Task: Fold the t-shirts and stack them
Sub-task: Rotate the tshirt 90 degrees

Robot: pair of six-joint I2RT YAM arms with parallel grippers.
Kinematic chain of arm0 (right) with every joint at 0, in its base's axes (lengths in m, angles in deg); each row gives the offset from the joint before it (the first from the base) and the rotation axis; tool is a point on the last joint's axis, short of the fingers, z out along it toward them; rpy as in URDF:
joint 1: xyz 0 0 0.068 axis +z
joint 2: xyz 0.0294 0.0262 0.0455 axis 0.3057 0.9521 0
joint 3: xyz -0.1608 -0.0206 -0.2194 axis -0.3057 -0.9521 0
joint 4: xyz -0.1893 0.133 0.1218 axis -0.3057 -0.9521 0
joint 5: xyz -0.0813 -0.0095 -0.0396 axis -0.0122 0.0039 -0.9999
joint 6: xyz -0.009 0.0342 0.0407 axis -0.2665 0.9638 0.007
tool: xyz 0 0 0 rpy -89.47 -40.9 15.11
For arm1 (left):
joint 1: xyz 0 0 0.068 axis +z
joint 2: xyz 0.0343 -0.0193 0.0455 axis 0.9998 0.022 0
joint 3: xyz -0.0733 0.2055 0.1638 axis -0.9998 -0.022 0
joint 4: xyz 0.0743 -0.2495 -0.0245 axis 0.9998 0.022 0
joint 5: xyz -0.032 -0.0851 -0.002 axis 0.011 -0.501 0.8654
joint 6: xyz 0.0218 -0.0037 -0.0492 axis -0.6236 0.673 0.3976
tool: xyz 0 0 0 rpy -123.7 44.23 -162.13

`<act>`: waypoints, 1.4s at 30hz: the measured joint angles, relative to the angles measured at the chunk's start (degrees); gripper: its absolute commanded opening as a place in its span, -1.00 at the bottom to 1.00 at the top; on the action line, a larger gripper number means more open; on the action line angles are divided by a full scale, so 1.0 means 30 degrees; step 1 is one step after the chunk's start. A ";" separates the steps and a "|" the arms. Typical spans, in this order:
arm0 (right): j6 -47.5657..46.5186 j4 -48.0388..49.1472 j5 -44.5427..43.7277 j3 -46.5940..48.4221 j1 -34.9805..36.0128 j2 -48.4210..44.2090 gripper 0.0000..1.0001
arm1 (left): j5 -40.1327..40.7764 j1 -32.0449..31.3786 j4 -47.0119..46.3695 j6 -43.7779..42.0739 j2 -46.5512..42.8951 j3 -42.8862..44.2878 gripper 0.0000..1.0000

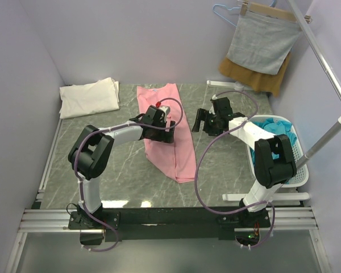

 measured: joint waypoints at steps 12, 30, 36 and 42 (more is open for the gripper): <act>-0.0058 0.0000 0.0561 0.0000 0.0000 0.0007 0.90 | 0.0998 -0.0503 0.0255 -0.0612 -0.0561 -0.0590 0.37; -0.0058 0.0000 0.0940 -0.0073 0.0000 0.0007 0.89 | -0.0867 -0.0612 0.0714 -0.0670 -0.3861 -0.1880 -0.53; -0.0051 0.0022 0.1231 -0.0481 0.0007 0.0000 0.88 | -0.2790 -0.1107 0.0976 -0.0379 -0.6637 -0.3920 -0.32; -0.0029 -0.0080 0.1326 -0.1392 0.0277 -0.0291 0.87 | -0.4590 -0.2339 0.1115 0.0816 -0.9952 -0.7089 -0.28</act>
